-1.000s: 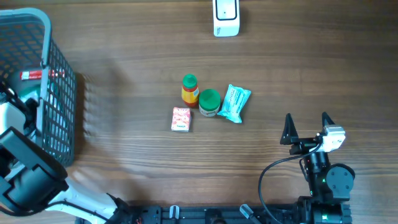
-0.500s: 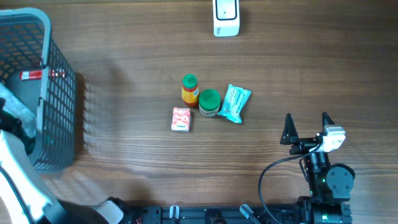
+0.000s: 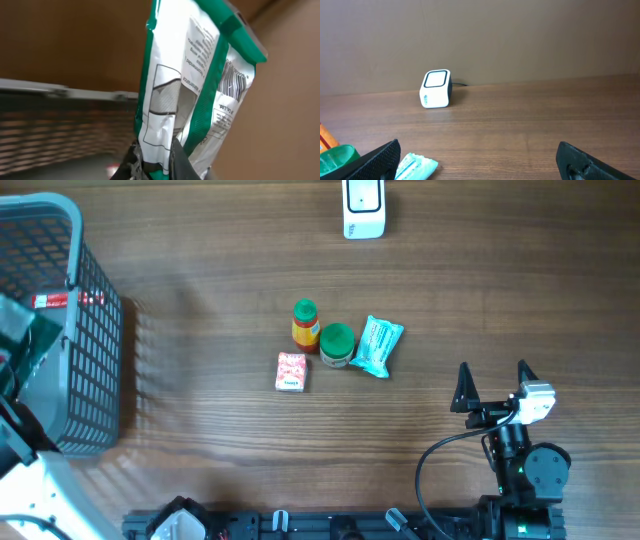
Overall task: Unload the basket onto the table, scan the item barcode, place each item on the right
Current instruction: 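Reach left gripper into basket and grasp the green 3M gloves pack, then lift the gloves pack with left gripper past the scanner, then lay the gloves pack on table left of the jar, release, then reach left gripper into basket and grasp the red stick packet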
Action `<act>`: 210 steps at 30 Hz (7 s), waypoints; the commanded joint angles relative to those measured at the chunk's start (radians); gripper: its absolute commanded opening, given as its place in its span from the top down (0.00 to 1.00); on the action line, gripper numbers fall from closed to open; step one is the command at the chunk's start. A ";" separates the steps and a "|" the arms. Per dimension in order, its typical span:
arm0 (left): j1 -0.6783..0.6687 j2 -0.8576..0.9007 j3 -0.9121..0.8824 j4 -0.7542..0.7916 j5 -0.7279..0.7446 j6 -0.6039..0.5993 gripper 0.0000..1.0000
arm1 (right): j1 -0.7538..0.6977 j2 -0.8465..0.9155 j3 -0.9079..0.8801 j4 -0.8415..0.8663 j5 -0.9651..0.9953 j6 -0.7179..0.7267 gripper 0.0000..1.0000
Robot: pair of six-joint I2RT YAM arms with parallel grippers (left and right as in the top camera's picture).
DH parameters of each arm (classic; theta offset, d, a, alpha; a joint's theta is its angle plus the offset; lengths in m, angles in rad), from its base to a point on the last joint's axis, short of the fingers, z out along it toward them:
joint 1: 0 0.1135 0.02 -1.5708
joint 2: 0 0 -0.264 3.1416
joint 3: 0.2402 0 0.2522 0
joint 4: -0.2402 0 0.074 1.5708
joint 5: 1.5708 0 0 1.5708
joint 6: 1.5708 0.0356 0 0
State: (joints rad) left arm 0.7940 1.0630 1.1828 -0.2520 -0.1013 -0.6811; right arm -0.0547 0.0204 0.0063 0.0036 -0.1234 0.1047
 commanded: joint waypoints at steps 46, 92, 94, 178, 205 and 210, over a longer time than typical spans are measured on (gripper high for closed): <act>-0.990 0.481 0.003 -0.011 -0.009 0.674 0.00 | 0.003 -0.004 -0.001 0.004 -0.001 0.002 0.00; -1.019 0.945 -0.001 -0.233 0.294 0.282 0.96 | 0.003 -0.004 -0.001 0.004 -0.001 0.003 0.00; -1.049 0.945 -0.001 -0.242 0.346 0.276 0.96 | 0.003 -0.004 -0.001 0.004 -0.001 0.002 0.00; -0.232 0.996 0.077 0.396 0.180 0.858 0.77 | 0.003 -0.003 -0.001 0.004 -0.001 0.002 0.00; -0.187 1.094 0.077 0.227 0.172 0.742 0.96 | 0.003 -0.003 -0.001 0.004 -0.001 0.003 0.00; -0.166 1.011 0.077 0.109 0.172 0.666 0.96 | 0.003 -0.004 -0.001 0.004 -0.001 0.003 0.00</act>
State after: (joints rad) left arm 0.6033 2.0880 1.3025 -0.0452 0.0772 0.0731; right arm -0.0547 0.0204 0.0063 0.0036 -0.1234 0.1047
